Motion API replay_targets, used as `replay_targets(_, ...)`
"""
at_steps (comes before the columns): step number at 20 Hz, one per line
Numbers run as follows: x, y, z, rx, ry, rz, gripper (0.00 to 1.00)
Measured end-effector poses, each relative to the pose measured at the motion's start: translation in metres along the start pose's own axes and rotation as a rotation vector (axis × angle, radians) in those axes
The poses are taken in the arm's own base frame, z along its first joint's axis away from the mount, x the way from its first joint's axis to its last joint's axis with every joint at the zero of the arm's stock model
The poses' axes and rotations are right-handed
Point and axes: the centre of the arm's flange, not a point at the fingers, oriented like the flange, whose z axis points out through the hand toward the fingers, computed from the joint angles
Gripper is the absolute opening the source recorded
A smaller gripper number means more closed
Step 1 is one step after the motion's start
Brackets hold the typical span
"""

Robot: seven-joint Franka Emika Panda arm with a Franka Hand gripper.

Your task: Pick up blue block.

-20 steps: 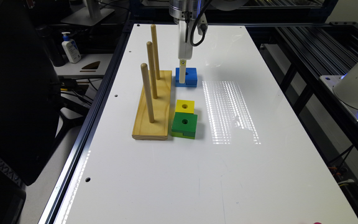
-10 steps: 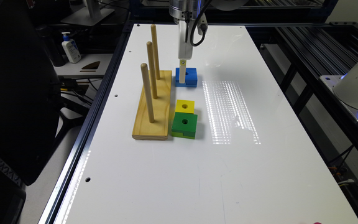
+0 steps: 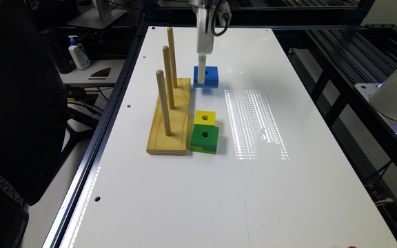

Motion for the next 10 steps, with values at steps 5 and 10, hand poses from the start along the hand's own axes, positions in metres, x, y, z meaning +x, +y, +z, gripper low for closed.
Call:
replay_targets(5,0.0,0.0,-0.007,0.001,0.003,0.0,0.0)
replay_targets(10,-0.001,0.0,-0.036,0.001,0.005,0.0,0.0)
